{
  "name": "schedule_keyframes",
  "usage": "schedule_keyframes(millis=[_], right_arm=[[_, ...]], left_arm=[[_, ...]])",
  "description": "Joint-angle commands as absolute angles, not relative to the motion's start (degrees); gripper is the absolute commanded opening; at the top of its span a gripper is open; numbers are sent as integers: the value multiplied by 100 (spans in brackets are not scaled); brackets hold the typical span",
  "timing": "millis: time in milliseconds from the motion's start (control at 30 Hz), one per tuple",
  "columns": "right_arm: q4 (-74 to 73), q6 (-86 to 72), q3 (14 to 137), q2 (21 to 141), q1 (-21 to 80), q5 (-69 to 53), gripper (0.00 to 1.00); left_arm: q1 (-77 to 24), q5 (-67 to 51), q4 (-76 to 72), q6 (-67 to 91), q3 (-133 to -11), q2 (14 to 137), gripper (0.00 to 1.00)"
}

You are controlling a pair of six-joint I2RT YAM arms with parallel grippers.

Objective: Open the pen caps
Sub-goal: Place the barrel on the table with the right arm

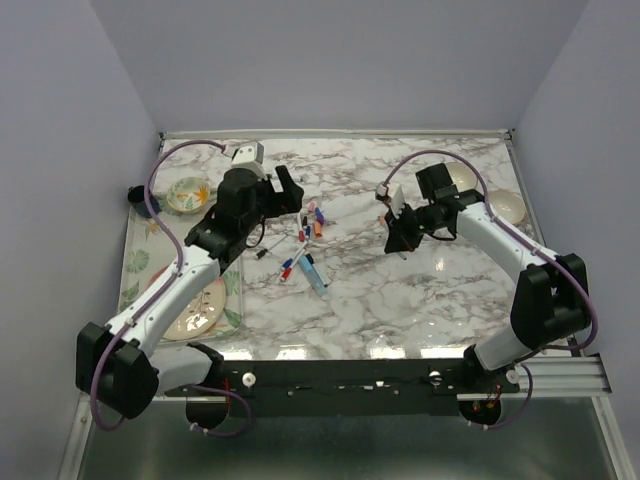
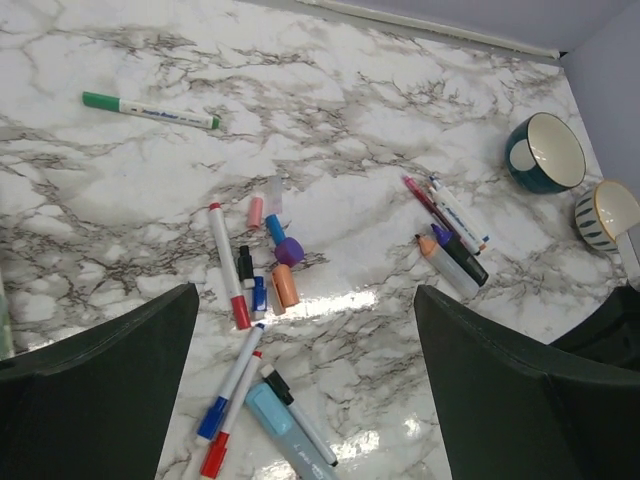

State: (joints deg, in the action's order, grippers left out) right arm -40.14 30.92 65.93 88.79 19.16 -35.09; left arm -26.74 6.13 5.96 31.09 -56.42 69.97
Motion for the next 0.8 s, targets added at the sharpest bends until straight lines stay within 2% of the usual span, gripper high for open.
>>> schedule_keyframes(millis=[0,233,600,767], right_arm=[[-3797,2962,6495,8921,1767,-3217,1],[-3683,2918,6530,9044,1565,-2874,1],[-3814,2856,7066,9720,1494,-2382,1],[-3990,2900,7470,10106,1477,-2206,1]], left_arm=[[-2514,545,1282,2506,-5520,6339,99],[-2461,369,1986,1697,-5204,5731,99],[-2461,975,2153,1213,-4527,4861,99],[-2461,739,2109,1187,-4526,4772,99]])
